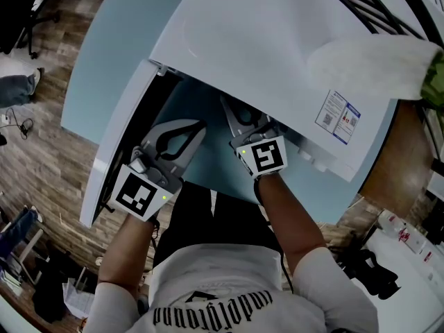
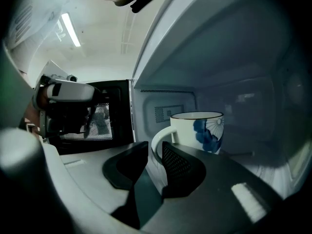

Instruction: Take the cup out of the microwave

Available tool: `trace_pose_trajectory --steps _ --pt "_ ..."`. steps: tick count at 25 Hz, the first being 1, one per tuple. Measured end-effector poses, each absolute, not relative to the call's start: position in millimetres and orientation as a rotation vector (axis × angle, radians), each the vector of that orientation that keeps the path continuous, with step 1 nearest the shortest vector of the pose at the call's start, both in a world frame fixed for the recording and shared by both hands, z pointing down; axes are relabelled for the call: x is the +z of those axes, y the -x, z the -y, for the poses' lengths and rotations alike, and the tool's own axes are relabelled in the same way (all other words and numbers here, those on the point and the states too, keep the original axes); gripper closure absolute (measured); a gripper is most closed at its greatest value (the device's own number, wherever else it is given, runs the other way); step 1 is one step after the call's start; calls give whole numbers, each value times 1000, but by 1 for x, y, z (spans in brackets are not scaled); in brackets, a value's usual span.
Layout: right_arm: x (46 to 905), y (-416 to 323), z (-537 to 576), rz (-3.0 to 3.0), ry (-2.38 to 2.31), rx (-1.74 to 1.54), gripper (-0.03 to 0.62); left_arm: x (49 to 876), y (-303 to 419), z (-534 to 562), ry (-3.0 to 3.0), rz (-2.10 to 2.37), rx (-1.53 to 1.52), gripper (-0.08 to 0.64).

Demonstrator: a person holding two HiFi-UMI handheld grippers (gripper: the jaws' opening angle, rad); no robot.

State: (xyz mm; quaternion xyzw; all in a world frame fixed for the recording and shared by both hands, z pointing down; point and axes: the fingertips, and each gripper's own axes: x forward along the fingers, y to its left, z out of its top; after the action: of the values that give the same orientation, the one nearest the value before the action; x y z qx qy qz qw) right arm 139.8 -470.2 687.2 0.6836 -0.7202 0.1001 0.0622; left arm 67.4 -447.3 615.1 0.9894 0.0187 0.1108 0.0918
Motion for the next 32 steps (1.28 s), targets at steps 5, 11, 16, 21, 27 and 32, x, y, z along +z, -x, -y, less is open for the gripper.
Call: trace_pose_trajectory --steps 5,11,16,21,27,32 --pt "689 -140 473 2111 -2098 308 533 621 -67 445 -2924 -51 343 511" --pt "676 -147 474 2160 -2112 251 548 621 -65 442 -2919 -47 346 511" --pt "667 -147 470 2205 -2117 230 549 616 -64 437 -2921 -47 339 511" --pt "661 -141 459 2215 -2112 222 551 604 -60 434 -2944 -41 314 511" --pt "652 -127 443 2231 -2086 251 551 595 -53 430 -2952 -43 304 511" --pt "649 -115 424 2226 -2067 258 551 588 -46 425 -2958 -60 305 511"
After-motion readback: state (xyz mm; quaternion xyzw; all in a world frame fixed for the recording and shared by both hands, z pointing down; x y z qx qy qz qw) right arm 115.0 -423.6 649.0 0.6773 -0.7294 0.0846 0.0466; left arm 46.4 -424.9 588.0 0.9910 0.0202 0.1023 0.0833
